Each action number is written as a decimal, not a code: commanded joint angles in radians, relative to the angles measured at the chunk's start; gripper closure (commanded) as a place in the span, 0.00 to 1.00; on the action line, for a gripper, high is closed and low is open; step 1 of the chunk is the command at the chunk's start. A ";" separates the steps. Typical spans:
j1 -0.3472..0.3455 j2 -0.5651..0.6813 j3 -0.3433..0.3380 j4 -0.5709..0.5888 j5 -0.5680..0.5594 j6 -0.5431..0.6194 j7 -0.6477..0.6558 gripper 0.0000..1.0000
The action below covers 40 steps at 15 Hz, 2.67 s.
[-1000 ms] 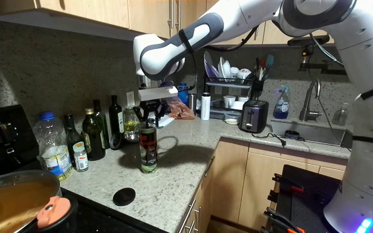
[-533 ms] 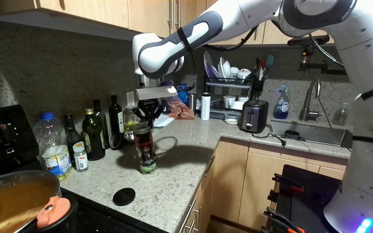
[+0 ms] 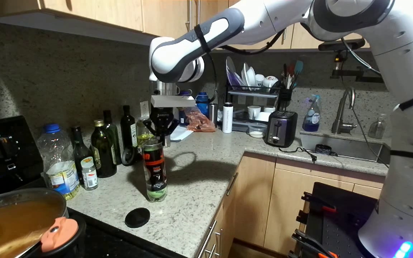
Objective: Put two tennis balls on the counter
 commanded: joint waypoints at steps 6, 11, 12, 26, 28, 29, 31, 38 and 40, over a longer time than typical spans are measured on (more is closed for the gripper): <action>-0.066 -0.051 0.007 -0.083 0.171 0.020 -0.092 0.99; -0.109 -0.052 0.003 -0.100 0.282 0.011 -0.073 0.99; -0.118 -0.052 0.001 -0.104 0.301 0.007 -0.071 0.99; -0.209 -0.015 -0.014 -0.110 0.494 -0.067 -0.042 0.99; -0.221 -0.009 -0.019 -0.115 0.513 -0.081 -0.043 0.99; -0.224 -0.001 -0.021 -0.112 0.523 -0.086 -0.039 0.99; -0.236 0.009 -0.019 -0.113 0.551 -0.099 -0.050 0.99; -0.260 0.067 -0.024 -0.101 0.658 -0.167 -0.058 0.99; -0.265 0.080 -0.029 -0.101 0.685 -0.190 -0.054 0.99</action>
